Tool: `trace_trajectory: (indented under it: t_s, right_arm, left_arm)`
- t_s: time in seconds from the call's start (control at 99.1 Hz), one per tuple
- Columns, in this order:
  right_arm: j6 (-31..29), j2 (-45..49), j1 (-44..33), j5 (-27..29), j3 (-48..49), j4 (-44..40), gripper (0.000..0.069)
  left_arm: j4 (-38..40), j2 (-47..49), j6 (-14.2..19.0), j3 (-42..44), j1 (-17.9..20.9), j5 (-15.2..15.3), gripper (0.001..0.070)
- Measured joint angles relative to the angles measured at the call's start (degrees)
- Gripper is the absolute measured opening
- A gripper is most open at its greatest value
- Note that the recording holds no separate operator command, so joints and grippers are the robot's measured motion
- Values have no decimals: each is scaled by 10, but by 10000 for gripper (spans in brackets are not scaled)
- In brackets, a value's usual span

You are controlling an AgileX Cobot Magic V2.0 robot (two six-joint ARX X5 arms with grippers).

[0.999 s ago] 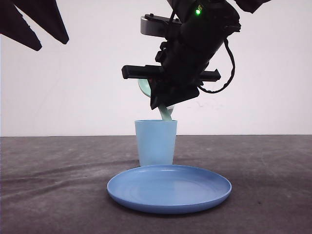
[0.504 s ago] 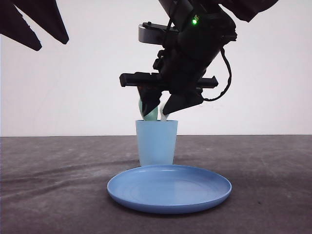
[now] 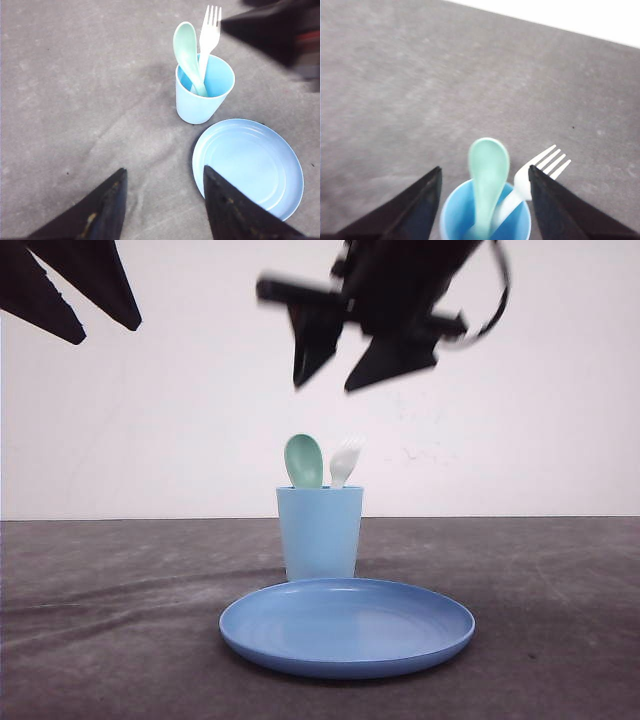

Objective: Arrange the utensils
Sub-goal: 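Lower the open right gripper around the light blue cup and close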

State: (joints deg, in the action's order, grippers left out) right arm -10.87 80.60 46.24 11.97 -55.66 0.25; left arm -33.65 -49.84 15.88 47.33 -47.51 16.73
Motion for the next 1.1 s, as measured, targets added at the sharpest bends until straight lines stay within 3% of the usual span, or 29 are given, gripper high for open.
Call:
trace_trajectory:
  t_s: [0.071,0.192,0.262,0.414,0.595,1.1]
  right_arm:
    - [-3,-33,10,-5,0,-39,389]
    - [-25,-73,23,-6,0,-101,598]
    - [-43,-80,29,-7,-1,-133,682]
    - [-92,-70,29,-16,-1,-207,681]
    - [-136,-34,31,-15,-1,-227,681]
    - [-162,92,12,-33,-1,-156,681]
  left_arm:
    - [0,0,0,0,0,0,279]
    - [0,0,0,0,0,0,279]
    - [1,0,0,0,0,0,279]
    - [1,0,0,0,0,0,279]
    - [1,0,0,0,0,0,279]
    - [0,0,0,0,0,0,279]
